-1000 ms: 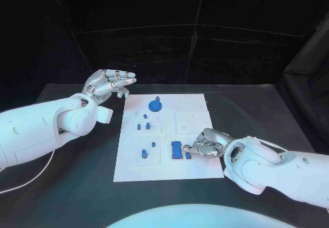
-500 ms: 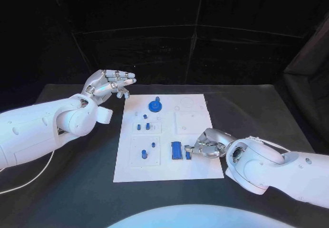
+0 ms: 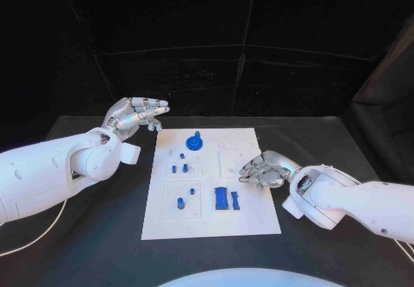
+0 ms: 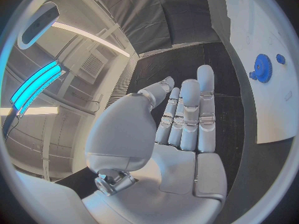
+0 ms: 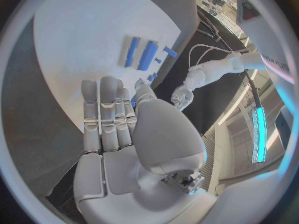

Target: Assemble the parts on the task board

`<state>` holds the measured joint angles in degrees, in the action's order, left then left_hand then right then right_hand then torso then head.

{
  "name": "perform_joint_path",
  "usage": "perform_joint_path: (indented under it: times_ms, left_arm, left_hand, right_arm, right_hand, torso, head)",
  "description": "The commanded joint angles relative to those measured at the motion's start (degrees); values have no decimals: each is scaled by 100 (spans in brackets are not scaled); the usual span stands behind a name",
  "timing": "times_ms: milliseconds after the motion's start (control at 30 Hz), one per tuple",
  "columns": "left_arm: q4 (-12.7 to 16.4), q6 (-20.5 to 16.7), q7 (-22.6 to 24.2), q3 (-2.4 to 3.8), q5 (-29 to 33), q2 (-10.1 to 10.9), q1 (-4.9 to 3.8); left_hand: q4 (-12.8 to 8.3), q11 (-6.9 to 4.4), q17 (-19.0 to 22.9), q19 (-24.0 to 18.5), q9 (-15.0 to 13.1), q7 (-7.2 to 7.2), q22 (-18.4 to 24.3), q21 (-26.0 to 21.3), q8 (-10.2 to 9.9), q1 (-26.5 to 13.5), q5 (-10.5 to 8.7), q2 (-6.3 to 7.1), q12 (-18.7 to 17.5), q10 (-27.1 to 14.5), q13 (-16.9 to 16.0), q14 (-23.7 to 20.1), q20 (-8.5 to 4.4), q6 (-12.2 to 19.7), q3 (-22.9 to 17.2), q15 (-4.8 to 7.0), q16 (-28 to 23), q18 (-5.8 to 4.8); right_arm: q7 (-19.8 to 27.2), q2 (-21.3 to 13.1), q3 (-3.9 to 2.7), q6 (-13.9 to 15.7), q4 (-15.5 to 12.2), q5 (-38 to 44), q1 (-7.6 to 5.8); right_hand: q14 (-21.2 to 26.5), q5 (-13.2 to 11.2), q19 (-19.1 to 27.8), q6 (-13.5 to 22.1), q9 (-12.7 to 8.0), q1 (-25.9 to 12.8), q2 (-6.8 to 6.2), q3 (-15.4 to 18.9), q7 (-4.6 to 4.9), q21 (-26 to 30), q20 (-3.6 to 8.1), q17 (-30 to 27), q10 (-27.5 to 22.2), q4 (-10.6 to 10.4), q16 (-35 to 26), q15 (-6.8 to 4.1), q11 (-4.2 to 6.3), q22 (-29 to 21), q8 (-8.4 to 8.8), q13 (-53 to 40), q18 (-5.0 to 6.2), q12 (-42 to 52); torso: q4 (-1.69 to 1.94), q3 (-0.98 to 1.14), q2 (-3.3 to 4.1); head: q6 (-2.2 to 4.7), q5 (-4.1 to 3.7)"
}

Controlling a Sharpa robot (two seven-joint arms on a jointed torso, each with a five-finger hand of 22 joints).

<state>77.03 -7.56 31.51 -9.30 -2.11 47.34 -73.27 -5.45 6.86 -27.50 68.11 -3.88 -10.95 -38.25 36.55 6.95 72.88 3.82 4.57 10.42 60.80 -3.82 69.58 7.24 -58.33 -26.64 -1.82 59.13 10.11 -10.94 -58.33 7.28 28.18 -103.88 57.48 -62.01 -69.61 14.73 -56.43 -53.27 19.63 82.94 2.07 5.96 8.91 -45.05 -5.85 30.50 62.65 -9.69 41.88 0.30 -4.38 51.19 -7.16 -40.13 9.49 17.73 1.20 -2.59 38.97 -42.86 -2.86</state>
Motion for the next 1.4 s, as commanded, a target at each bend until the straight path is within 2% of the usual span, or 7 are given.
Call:
perform_joint_path:
  times_ms: [33, 600, 633, 1067, 1100, 1133, 1400]
  left_arm:
    - [-33, 31, 104, 6, 398, -38, -8]
    - [-920, -193, 338, -9, 959, -689, 112]
    - [-859, -75, 154, -16, 729, -641, 106]
    - [-282, -1036, 67, 238, 590, -540, 429]
    - [-138, -1275, 45, 301, 555, -515, 510]
    - [-35, -1446, 29, 346, 531, -497, 568]
    - [833, -2891, -102, 728, 321, -345, 1054]
  left_hand:
    - [16, 16, 169, -234, 8, -12, 109, -199, -5, -60, 1, 9, 57, -43, 1, -296, 27, 44, 114, -17, -240, 37]
    - [124, 280, 2174, -2349, 11, -88, 2101, -2788, -299, 23, 11, -254, -582, -137, 25, -1429, 789, 158, 612, -655, -4461, 60]
    - [545, -32, 2335, -3717, 388, 277, 2602, -3034, -695, -2179, -382, -457, -1042, -1924, 382, -3107, 335, 1884, 1214, -401, -4869, -303]
    - [545, -259, 2750, -4835, 388, 572, 3065, -3655, -695, -4051, -382, -457, -1042, -3455, 382, -4510, -53, 3323, 1755, 182, -5277, -455]
    - [545, -281, 2750, -4942, 388, 600, 3106, -3655, -695, -4225, -382, -457, -1042, -3595, 382, -4642, -90, 3459, 1804, 182, -5311, -514]
    - [545, -686, 2750, -5020, 388, 621, 3136, -3655, -695, -4352, -382, -457, -1042, -3699, 382, -4737, -116, 3556, 1838, 182, -5336, -515]
    - [545, -686, 2750, -5534, 388, 1095, 3333, -3655, -695, -5192, -382, -457, -1042, -4382, 382, -5375, -289, 4210, 2075, 182, -5498, -580]
  right_arm:
    - [2319, 182, -8, -70, 486, -2656, -155]
    - [3935, 1934, -216, -1029, 3630, -4650, -410]
    - [3482, 1875, -210, -675, 3518, -4209, -402]
    - [3733, 1658, -429, 287, 2617, -4861, -153]
    - [3795, 1605, -484, 525, 2394, -5023, -91]
    - [3834, 1571, -518, 674, 2255, -5124, -53]
    - [4048, 1386, -705, 1496, 1484, -5682, 160]
  right_hand:
    - [402, -187, 443, 0, -148, 284, 29, -75, 210, 1073, -230, -664, -131, 8, -1215, 241, -204, -773, 130, 964, 54, -816]
    - [549, -241, 59, -154, -1176, 217, 212, 103, 345, 3568, -732, -2629, -106, 738, -3745, 675, -505, -3052, 352, 3562, 98, -1420]
    - [2507, -611, 1775, 1529, -1386, -2315, -207, -110, -16, 3818, -343, -3050, -1999, 969, -4188, 471, -222, -3631, 716, 4013, -230, -1773]
    - [4068, -918, 3117, 2862, -1963, -4478, -207, -596, -337, 4099, -4, -3050, -3492, 969, -4188, -30, 17, -4212, 716, 4013, -391, -1773]
    - [4215, -947, 3245, 2988, -1963, -4672, -207, -596, -365, 4505, 26, -3050, -3632, 969, -4188, -30, 438, -4258, 716, 4013, -451, -1773]
    - [4327, -970, 3343, 3084, -1963, -4820, -207, -596, -387, 4505, 50, -3050, -3741, 969, -4188, -30, 438, -4293, 716, 4013, -454, -1773]
    - [5085, -1473, 4002, 3727, -1963, -5819, -207, -596, -891, 4505, 585, -3050, -4467, 969, -4188, -30, 438, -4531, 716, 4013, -516, -1773]
  torso:
    - [35, -55, -110]
    - [49, -44, -243]
    - [38, -57, -241]
    - [-86, 190, -661]
    - [-100, 219, -711]
    - [-107, 234, -736]
    - [-120, 259, -779]
  head:
    - [140, -69]
    - [669, -75]
    - [609, -79]
    - [796, 206]
    - [818, 239]
    - [829, 256]
    - [849, 286]
